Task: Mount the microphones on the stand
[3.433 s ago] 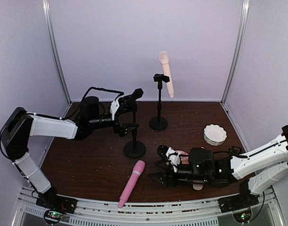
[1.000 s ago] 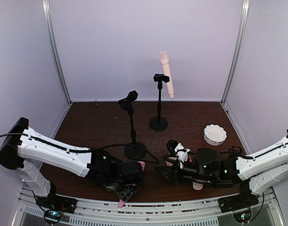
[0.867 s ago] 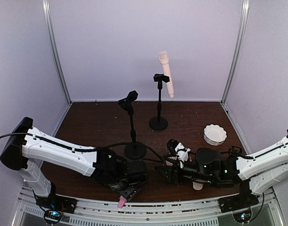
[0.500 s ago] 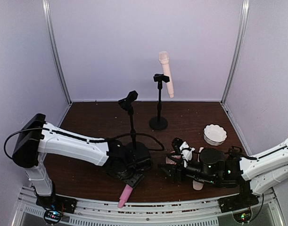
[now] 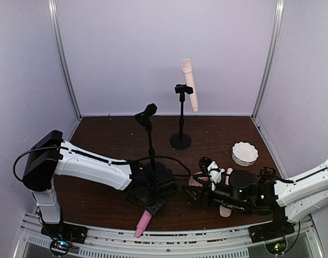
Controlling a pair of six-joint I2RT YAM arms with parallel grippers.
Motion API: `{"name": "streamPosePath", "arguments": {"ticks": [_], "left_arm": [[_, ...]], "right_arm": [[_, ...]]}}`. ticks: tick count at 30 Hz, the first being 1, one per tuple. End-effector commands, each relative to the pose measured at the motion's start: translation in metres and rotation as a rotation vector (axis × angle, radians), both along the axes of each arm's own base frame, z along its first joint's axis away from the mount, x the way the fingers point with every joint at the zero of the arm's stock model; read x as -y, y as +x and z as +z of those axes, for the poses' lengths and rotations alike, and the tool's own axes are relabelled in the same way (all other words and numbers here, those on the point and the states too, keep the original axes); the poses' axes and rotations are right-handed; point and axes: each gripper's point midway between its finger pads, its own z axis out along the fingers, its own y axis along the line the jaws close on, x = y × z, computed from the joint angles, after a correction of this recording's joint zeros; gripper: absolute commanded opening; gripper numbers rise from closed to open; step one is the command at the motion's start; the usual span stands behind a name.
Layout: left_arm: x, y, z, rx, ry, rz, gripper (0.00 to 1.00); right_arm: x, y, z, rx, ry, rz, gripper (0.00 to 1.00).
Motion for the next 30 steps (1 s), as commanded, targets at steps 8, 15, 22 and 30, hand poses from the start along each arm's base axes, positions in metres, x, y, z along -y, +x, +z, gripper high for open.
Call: {"name": "streamPosePath", "arguments": {"ticks": [8, 15, 22, 30], "left_arm": [[0.005, 0.001, 0.028, 0.007, -0.048, -0.076, 0.26], [0.004, 0.004, 0.100, 0.096, -0.077, -0.252, 0.12], [0.019, 0.017, 0.202, 0.251, -0.177, -0.402, 0.05], [0.060, 0.048, 0.364, 0.551, -0.586, -0.533, 0.00]], "right_arm": [[0.005, 0.006, 0.004, 0.005, 0.023, -0.038, 0.63], [0.006, 0.009, 0.009, 0.023, -0.039, -0.048, 0.64], [0.047, 0.027, 0.071, 0.096, -0.117, -0.221, 0.63], [0.081, 0.012, 0.161, 0.246, 0.068, -0.172, 0.95]]}}
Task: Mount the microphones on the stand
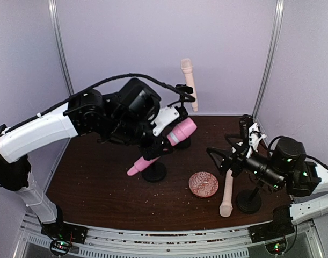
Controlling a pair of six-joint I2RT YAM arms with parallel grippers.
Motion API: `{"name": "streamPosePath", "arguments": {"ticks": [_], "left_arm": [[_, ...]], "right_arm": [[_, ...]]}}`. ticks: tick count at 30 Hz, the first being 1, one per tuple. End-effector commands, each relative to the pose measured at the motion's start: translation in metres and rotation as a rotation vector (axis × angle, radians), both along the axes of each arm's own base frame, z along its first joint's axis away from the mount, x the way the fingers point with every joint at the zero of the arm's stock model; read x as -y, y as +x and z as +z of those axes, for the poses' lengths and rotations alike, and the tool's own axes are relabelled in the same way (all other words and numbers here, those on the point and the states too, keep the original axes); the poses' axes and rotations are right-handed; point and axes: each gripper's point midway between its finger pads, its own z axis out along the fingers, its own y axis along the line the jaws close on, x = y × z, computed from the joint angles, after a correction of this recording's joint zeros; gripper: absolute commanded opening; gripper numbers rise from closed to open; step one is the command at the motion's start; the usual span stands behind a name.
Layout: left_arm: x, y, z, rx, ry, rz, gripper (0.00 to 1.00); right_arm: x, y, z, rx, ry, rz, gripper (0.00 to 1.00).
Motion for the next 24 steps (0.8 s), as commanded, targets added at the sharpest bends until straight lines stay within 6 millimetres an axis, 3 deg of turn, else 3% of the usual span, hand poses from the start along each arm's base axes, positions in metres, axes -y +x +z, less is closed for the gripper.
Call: {"name": "streamPosePath", "arguments": {"ticks": [1, 4, 7, 13, 19, 24], "left_arm": [[0.016, 0.009, 0.098, 0.171, -0.298, -0.149, 0.00], [0.021, 0.003, 0.125, 0.196, -0.449, -0.219, 0.00], [0.018, -0.008, 0.138, 0.278, -0.622, -0.275, 0.00], [-0.003, -0.024, 0.132, 0.308, -0.883, -0.328, 0.00], [-0.038, -0.002, 0.124, 0.299, -1.038, -0.082, 0.00], [-0.048, 0.003, 0.126, 0.275, -1.098, -0.018, 0.00]], "right_arm": [[0.012, -0.006, 0.011, 0.075, -0.043, 0.032, 0.98], [0.005, -0.011, 0.010, 0.087, -0.066, 0.075, 0.98], [-0.011, -0.013, 0.000, 0.074, -0.108, 0.121, 0.95], [-0.059, -0.019, -0.005, 0.030, -0.095, 0.251, 0.88], [-0.108, -0.022, -0.005, -0.006, -0.073, 0.345, 0.86], [-0.135, -0.018, 0.004, 0.014, -0.089, 0.357, 0.84]]}}
